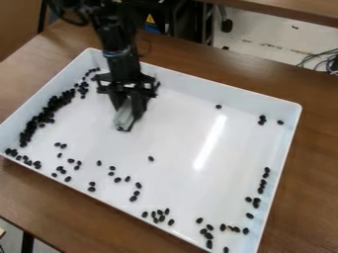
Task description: Sweep into pile
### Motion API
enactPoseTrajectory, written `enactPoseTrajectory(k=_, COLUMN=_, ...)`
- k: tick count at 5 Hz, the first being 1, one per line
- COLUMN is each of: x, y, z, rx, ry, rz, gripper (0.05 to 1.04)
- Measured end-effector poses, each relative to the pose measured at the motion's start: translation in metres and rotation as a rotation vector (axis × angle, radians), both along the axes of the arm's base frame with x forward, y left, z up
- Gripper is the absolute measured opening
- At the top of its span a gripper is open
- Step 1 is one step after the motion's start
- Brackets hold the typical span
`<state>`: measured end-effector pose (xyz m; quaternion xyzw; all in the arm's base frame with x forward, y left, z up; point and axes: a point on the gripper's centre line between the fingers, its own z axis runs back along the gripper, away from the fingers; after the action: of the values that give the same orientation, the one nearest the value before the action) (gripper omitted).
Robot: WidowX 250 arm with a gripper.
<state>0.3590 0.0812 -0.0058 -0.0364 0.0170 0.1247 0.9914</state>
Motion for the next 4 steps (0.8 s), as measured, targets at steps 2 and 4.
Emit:
enactPoseTrajectory(k=2, x=-0.017, y=0.084, z=0.005, rx=0.04, ry=-0.03, rz=0.151, gripper=0.359)
enactPoseTrajectory(k=4, x=-0.026, y=0.086, z=0.023, rx=0.09, ry=-0.059, rz=0.11, gripper=0.359)
